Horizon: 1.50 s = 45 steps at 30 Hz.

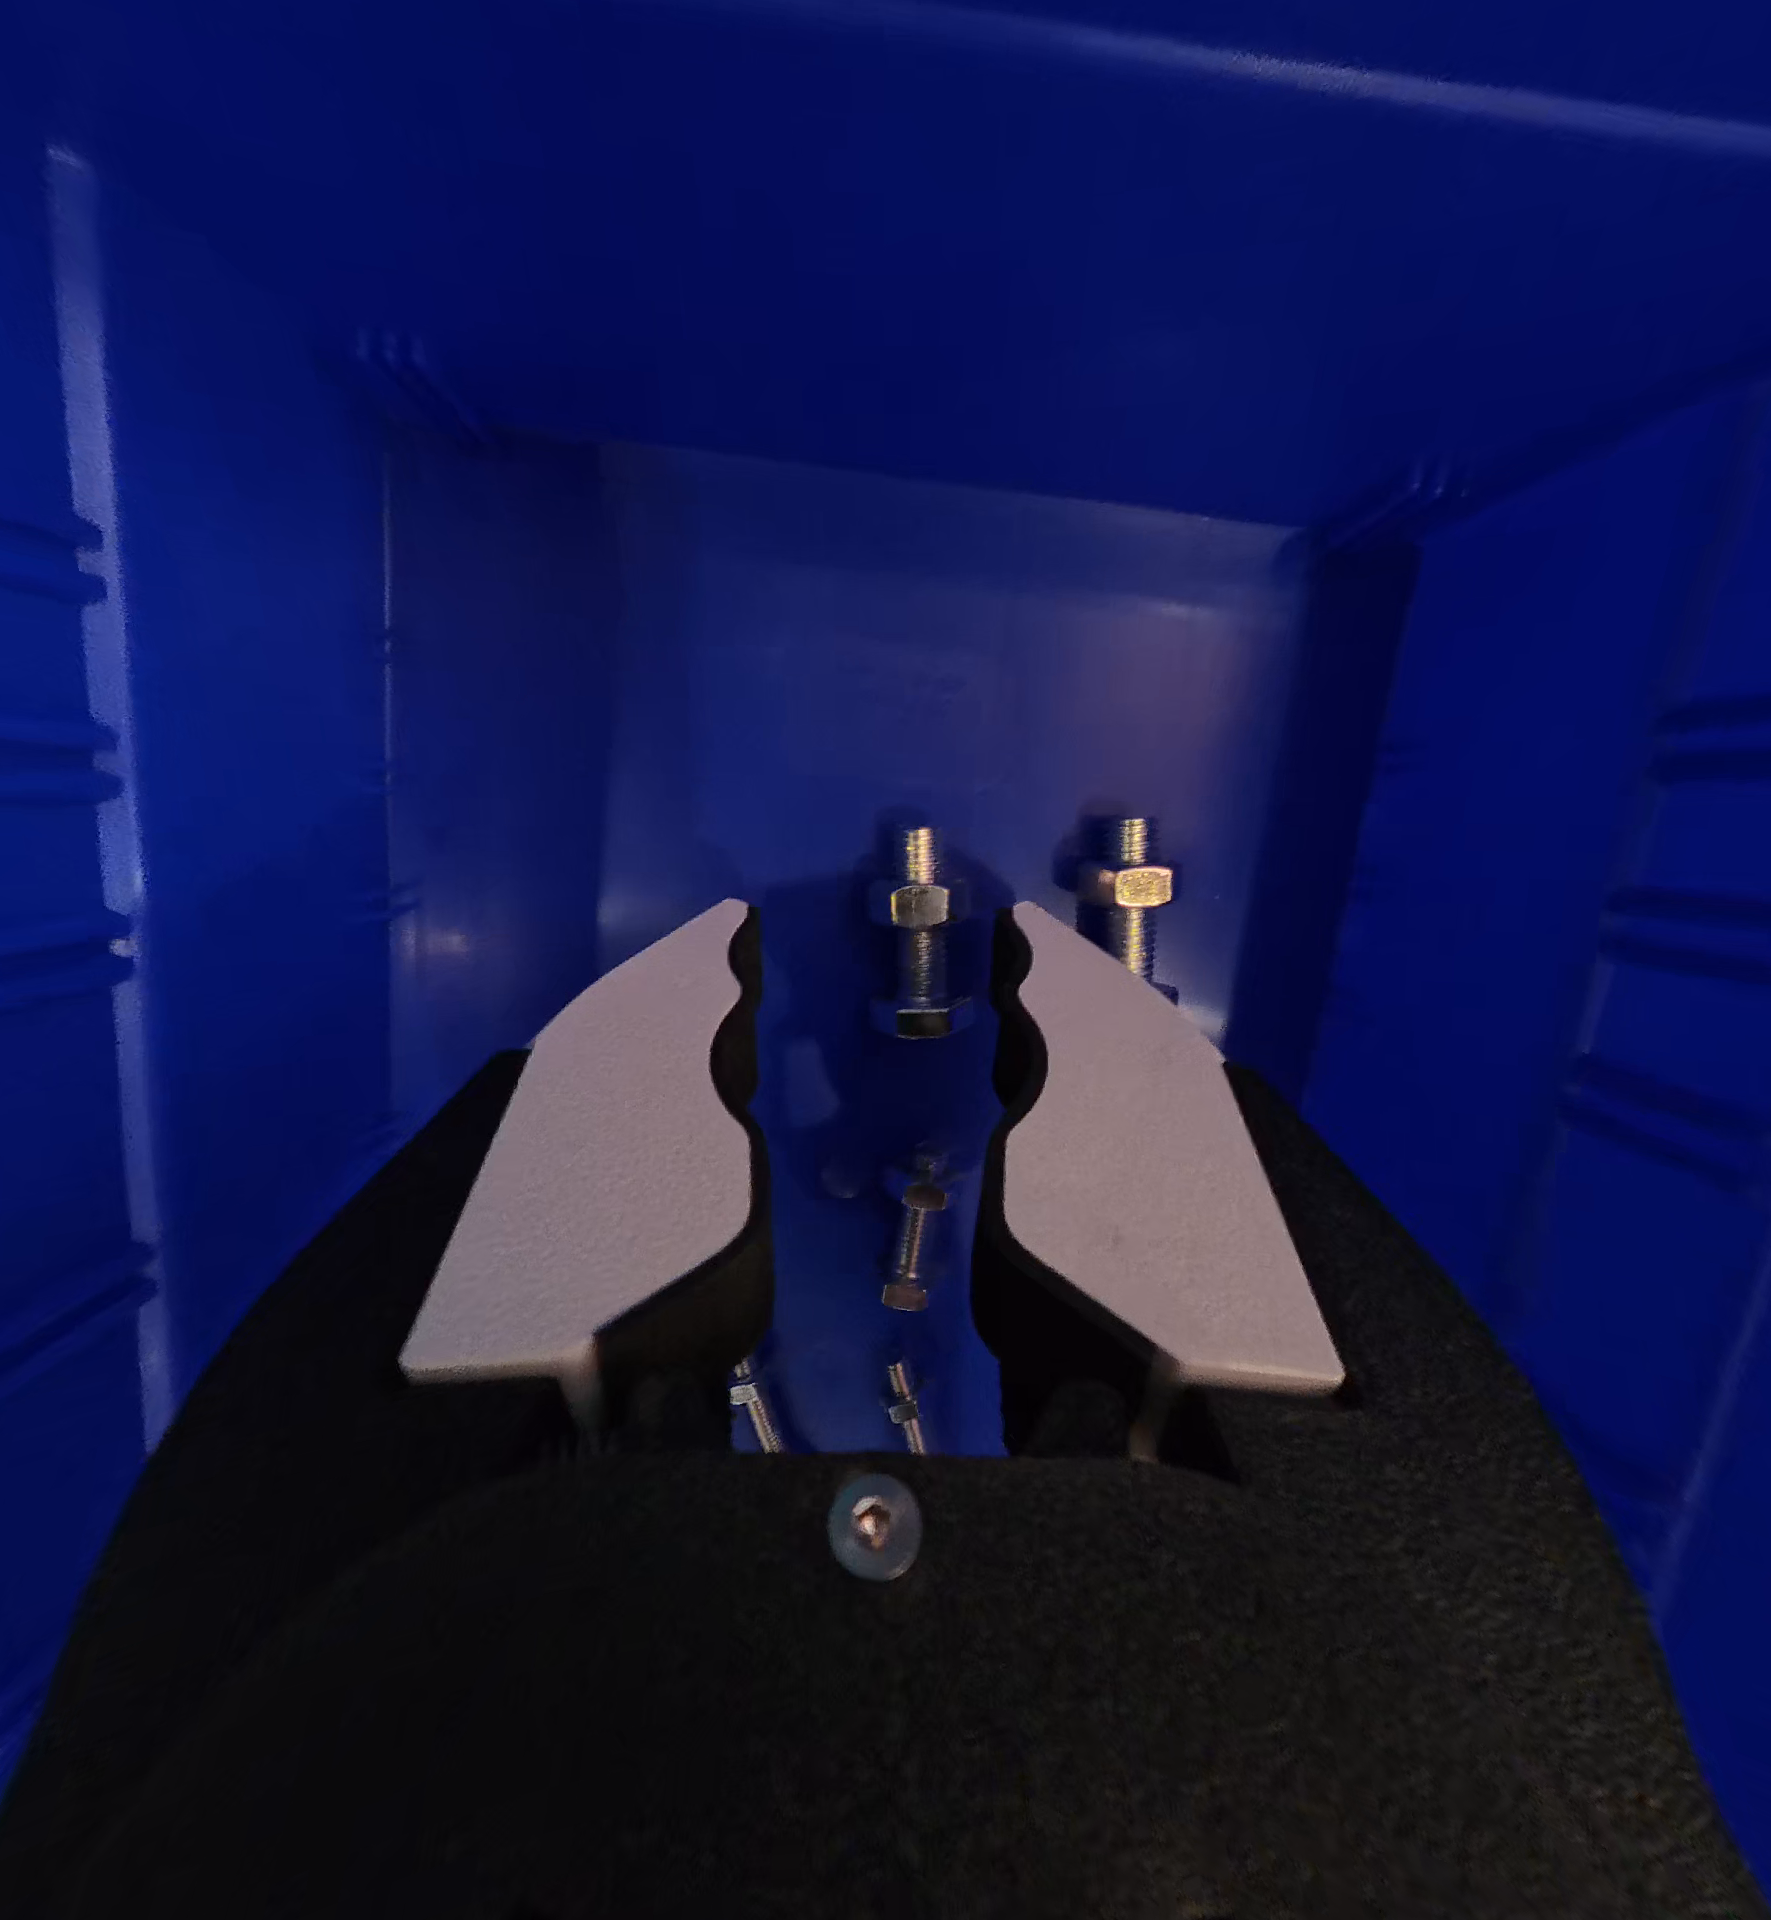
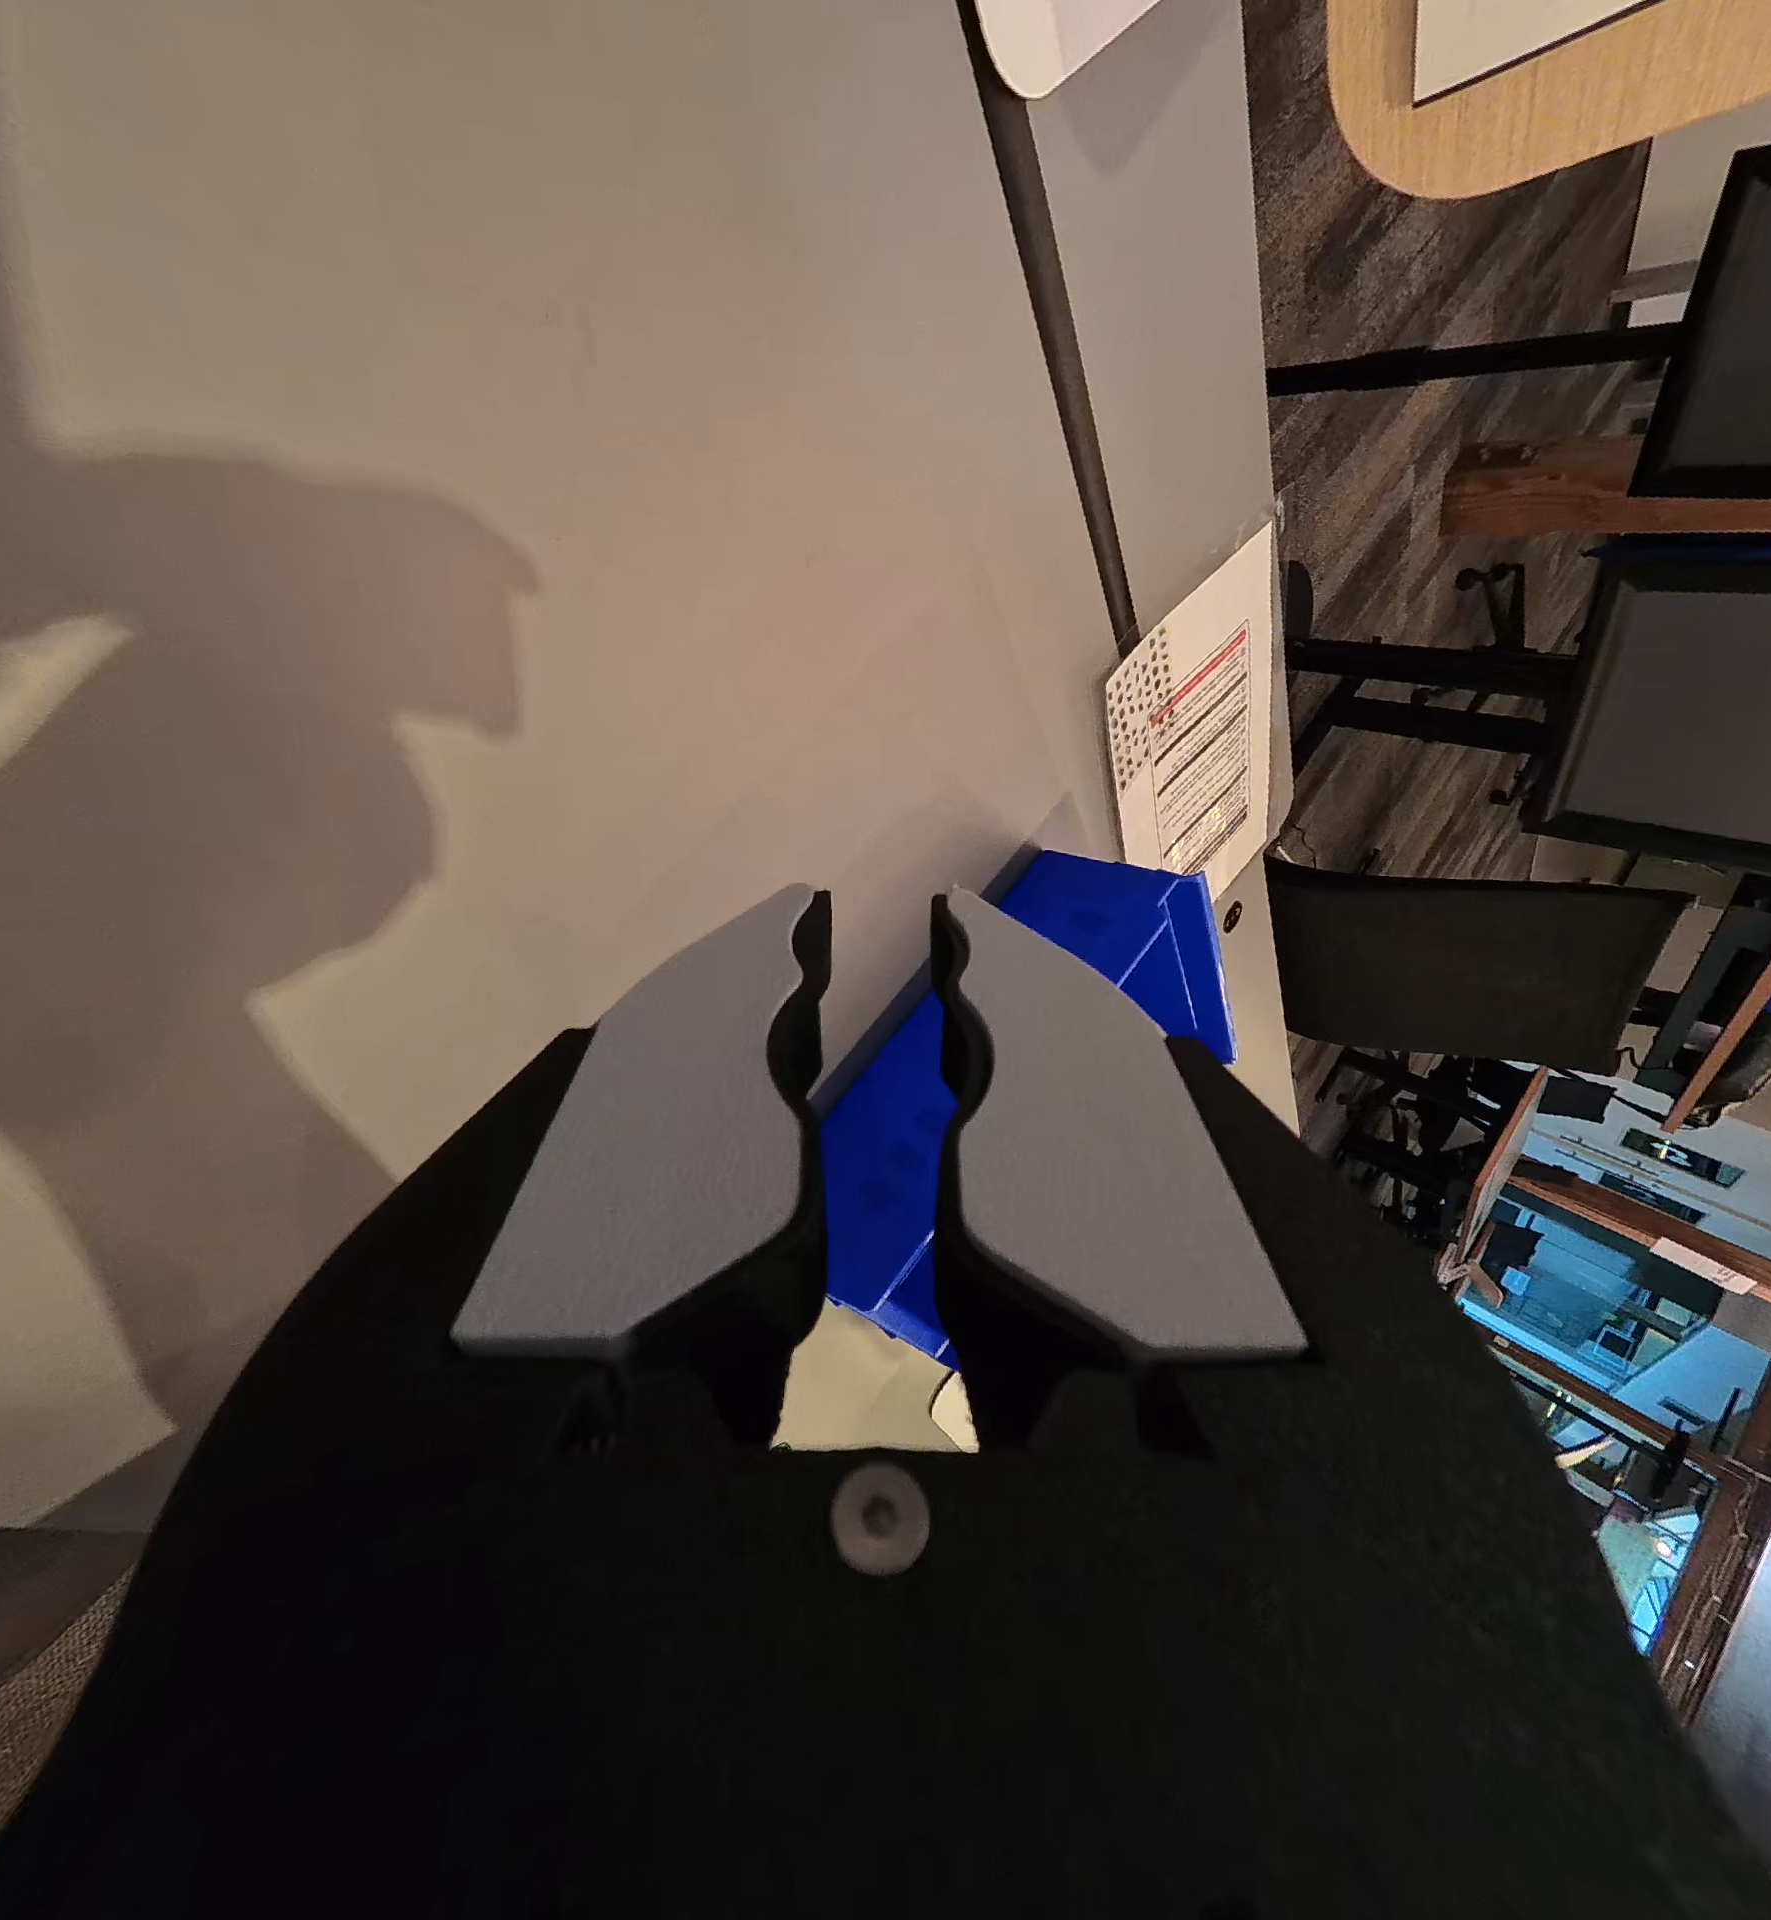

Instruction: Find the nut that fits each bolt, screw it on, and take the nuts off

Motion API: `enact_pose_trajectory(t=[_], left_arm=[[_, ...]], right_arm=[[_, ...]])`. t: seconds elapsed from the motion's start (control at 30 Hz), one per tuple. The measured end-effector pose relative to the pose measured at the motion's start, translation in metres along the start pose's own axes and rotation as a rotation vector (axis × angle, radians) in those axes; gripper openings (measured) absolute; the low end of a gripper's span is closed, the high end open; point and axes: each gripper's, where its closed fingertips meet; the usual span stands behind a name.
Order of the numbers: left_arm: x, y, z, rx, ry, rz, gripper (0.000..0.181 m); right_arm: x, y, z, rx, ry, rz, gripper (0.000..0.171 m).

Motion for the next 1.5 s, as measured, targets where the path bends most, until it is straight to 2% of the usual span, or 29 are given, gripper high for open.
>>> enact_pose_trajectory(t=[0.3, 0.53, 0.73, 0.93, 1.07, 1.3, 1.43, 1.5], left_arm=[[-0.002, 0.000, 0.005, 0.005, 0.017, 0.002, 0.040], [-0.005, -0.011, 0.001, 0.018, 0.018, 0.040, 0.040], [-0.019, -0.037, 0.004, 0.113, -0.030, 0.131, 0.042], [-0.005, -0.049, 0.000, 0.103, 0.054, 0.122, 0.044], [0.010, -0.042, -0.005, 0.119, 0.058, 0.077, 0.043], [0.009, -0.023, 0.003, 0.196, 0.020, 0.048, 0.043], [0.001, -0.022, 0.005, 0.183, 0.051, 0.093, 0.039], [-0.004, -0.025, 0.003, 0.165, 0.056, 0.146, 0.035]], right_arm=[[-0.003, 0.004, -0.004, -0.028, 0.002, 0.026, 0.018], [-0.005, 0.029, 0.001, -0.187, 0.108, 0.224, 0.019], [-0.002, 0.043, 0.041, -0.297, 0.261, 0.391, 0.020], [-0.002, 0.048, 0.073, -0.296, 0.360, 0.481, 0.023], [-0.013, 0.041, 0.088, -0.254, 0.397, 0.587, 0.023], [-0.034, 0.013, 0.107, -0.199, 0.470, 0.860, 0.024], [-0.032, 0.024, 0.115, -0.124, 0.495, 0.868, 0.034], [-0.034, 0.033, 0.112, -0.164, 0.509, 0.869, 0.037]])
Point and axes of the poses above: each gripper's, where its closed fingertips meet, y out along the fingers, x out of its underside, z = x × y across the jaws, and after that the axes turned 14 degrees about y, right-handed
